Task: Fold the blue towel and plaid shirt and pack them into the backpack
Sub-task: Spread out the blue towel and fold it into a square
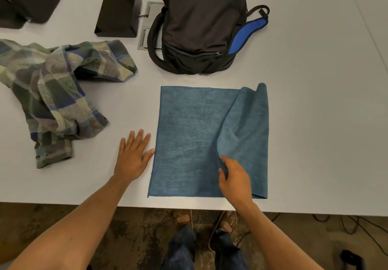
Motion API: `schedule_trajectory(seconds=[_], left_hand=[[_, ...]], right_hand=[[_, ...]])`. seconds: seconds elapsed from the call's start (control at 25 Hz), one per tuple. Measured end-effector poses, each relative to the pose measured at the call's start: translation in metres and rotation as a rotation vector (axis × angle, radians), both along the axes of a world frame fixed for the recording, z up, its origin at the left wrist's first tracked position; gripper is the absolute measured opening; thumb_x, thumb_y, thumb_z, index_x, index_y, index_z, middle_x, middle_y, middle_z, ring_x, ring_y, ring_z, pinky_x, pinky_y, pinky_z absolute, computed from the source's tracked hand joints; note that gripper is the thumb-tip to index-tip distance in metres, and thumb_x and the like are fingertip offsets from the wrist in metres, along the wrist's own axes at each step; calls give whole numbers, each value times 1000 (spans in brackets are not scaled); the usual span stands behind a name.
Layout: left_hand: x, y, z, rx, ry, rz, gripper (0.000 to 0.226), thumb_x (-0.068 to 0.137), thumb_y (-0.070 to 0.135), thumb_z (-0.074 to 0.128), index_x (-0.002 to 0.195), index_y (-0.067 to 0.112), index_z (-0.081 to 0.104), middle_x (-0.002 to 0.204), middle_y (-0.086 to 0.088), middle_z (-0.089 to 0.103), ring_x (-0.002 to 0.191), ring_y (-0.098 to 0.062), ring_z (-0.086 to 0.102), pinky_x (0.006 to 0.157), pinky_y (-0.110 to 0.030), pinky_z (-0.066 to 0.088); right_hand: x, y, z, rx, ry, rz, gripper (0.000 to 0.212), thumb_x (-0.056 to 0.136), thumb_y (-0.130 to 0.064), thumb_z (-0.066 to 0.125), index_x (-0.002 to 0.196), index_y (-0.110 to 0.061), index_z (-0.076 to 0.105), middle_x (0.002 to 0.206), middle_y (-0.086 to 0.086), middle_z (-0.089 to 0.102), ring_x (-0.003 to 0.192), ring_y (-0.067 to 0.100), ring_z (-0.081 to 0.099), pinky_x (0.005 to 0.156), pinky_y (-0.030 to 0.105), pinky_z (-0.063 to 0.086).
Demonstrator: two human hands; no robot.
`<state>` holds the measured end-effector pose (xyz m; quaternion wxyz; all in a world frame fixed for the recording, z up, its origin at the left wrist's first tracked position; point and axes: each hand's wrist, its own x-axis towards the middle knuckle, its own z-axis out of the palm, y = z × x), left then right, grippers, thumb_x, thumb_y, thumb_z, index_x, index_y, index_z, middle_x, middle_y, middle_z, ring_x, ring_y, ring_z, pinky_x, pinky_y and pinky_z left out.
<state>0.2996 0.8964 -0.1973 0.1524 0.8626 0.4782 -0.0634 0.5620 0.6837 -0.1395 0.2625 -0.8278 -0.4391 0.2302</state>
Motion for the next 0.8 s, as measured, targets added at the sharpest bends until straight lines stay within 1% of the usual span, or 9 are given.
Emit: schedule_trajectory(seconds=[0.12,0.2,0.28,0.32,0.48,0.56,0.64,0.72,0.8], left_hand=[[8,8,0,29,-22,8,73,94,67,5,156,29,10,163,6,0,150,-18,-7,116,-35,-19],[10,10,-2,60,-39,6,70,96,65,6,155,29,15,163,4,7,151,-18,-3,117,-36,-18],[9,10,-5,81,-56,12,66,98,62,7,155,30,17,163,5,8,151,-17,-3,118,-39,-14],[9,9,-6,86,-64,17,65,99,61,8,155,30,17,163,6,8,151,-17,-3,119,-40,-12],[10,8,-7,99,-91,23,64,99,61,9,155,31,17,163,6,8,151,-16,-3,121,-45,-6],[9,9,-7,98,-94,24,63,99,61,10,155,31,17,163,6,8,151,-16,-2,121,-46,-4],[9,9,-8,95,-93,23,63,100,60,11,155,31,17,163,6,9,151,-15,-3,121,-47,-2],[8,10,-8,91,-97,25,62,100,59,12,155,31,18,163,6,9,151,-15,-3,122,-48,0],[8,10,-7,91,-89,21,61,101,59,11,155,31,17,163,6,9,151,-15,-3,122,-48,0]], right_hand=[[14,-2,5,-107,-7,22,48,90,-54,59,123,-20,62,105,-5,65,97,14,59,81,29,49],[20,6,7,-84,8,-27,55,87,-70,49,110,-23,66,92,-10,64,86,9,58,74,31,51],[27,25,8,-32,2,-95,51,90,-68,45,97,-23,68,82,-12,63,77,8,58,69,33,51],[31,37,9,-17,-10,-127,46,92,-63,47,95,-22,68,80,-11,63,75,8,59,68,33,51],[57,93,7,-60,-61,-228,30,94,-42,58,104,-14,66,93,2,70,88,21,65,77,40,54],[71,117,4,-149,-84,-250,32,95,-42,57,106,-13,63,98,6,69,93,28,64,78,41,53],[84,132,0,-237,-115,-255,36,96,-46,54,100,-11,60,98,9,66,93,32,62,75,40,51],[94,141,-5,-297,-146,-254,42,95,-52,52,94,-11,58,97,12,65,92,34,61,76,42,52],[97,144,-10,-336,-167,-252,45,94,-55,52,95,-10,57,97,13,64,91,34,61,77,46,54]])
